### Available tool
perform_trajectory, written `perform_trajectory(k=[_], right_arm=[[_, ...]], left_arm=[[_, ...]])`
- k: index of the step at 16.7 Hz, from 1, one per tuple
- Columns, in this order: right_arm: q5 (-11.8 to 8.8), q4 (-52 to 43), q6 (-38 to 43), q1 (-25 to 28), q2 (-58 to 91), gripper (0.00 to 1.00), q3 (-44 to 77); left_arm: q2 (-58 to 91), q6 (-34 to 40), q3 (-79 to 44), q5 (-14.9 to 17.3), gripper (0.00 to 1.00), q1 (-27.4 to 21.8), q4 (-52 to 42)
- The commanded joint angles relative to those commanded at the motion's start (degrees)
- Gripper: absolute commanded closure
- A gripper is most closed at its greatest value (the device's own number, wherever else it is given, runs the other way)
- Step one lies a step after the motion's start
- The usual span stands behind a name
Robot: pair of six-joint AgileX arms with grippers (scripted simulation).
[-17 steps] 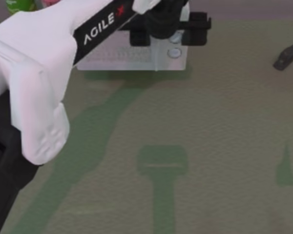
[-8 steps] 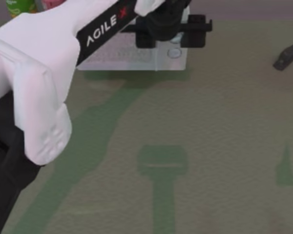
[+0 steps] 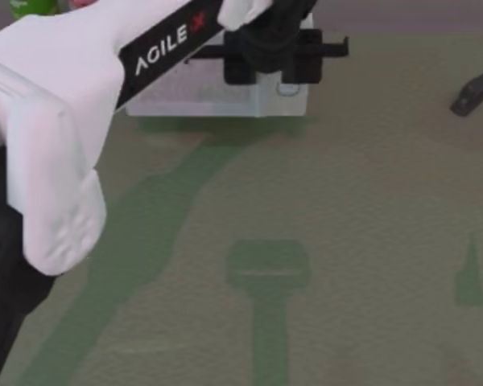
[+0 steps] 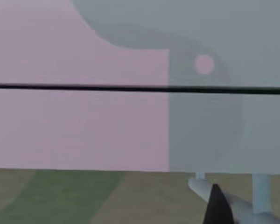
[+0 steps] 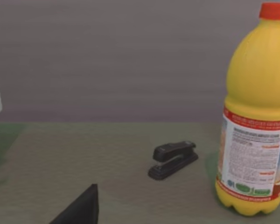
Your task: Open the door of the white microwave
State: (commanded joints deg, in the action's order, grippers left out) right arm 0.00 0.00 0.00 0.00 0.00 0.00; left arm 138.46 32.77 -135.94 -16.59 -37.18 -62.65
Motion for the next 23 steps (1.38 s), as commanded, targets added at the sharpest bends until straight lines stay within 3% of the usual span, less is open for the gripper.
perform_trajectory(k=[6,23], right_arm=[[0.0,0.0,0.0,0.0,0.0,0.00,0.0],[0.0,0.0,0.0,0.0,0.0,0.00,0.0]], left_arm=[[-5.2,0.8,8.8,-1.2,1.00,0.0,3.6],[-5.3,0.9,8.8,-1.2,1.00,0.0,3.7]])
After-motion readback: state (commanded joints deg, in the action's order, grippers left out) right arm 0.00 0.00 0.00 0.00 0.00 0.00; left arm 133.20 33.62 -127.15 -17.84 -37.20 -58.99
